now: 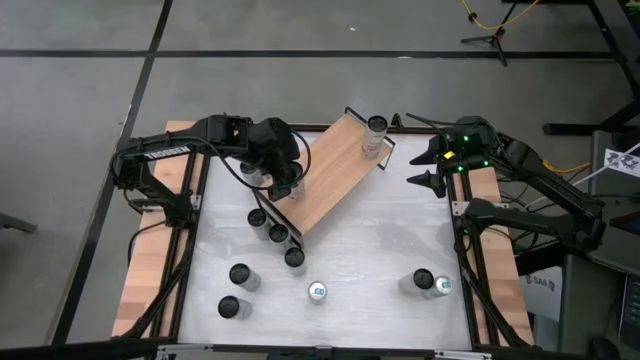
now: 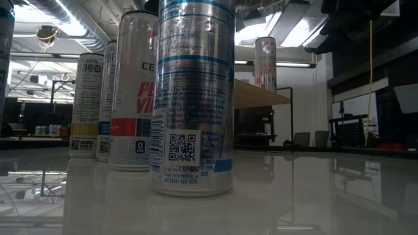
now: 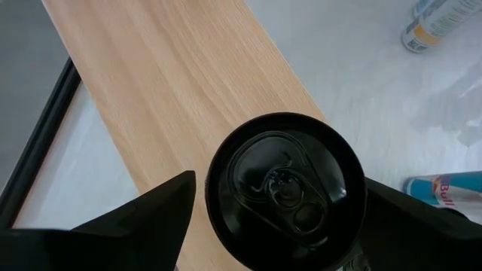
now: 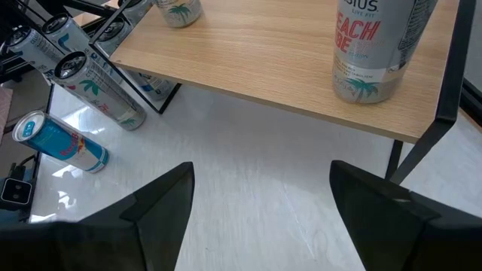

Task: Place canned beverage on shelf
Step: Put the white-pink soda can on the shelf aligned with the other white-pink soda can

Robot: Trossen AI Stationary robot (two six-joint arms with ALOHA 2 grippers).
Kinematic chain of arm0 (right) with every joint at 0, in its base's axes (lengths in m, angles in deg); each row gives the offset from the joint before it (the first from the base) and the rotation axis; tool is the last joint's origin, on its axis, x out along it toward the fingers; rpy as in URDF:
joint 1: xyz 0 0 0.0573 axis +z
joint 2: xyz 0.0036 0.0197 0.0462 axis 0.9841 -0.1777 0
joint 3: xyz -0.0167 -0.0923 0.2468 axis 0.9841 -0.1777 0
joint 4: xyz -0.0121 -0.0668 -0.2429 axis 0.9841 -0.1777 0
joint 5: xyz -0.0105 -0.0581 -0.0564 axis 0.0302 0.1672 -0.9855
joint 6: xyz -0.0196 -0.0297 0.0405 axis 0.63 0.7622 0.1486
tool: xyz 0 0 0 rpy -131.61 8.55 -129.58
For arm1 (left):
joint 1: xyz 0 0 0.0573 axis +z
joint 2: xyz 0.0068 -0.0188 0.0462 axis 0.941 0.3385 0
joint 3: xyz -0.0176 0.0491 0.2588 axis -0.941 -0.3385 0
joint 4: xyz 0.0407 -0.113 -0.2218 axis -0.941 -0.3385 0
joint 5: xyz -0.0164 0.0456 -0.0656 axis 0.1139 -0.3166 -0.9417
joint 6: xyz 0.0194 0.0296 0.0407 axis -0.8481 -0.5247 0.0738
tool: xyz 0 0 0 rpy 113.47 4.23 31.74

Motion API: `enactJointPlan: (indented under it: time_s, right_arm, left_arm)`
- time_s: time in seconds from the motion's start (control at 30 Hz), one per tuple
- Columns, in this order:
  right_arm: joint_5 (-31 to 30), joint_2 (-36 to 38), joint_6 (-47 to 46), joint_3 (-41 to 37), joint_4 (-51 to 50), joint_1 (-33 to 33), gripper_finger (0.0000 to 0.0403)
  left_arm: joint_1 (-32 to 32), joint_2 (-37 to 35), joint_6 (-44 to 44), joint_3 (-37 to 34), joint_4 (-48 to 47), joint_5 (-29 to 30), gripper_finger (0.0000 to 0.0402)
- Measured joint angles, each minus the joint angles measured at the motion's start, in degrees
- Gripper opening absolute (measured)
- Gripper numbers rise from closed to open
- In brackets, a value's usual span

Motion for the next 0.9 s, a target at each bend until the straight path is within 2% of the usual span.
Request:
enactJointPlan:
  time_s: [0.67,0.9]
  right_arm:
    - [0.02,0.0,0.0,0.0,0.0,0.0,0.0305]
    - [0.01,0.0,-0.01,0.0,0.0,0.0,0.0305]
  left_arm:
    - [0.0,0.0,-0.02,0.0,0.12,0.19,0.0318]
    - [0.0,-0.02,0.46,0.0,5.07,0.35,0.0318]
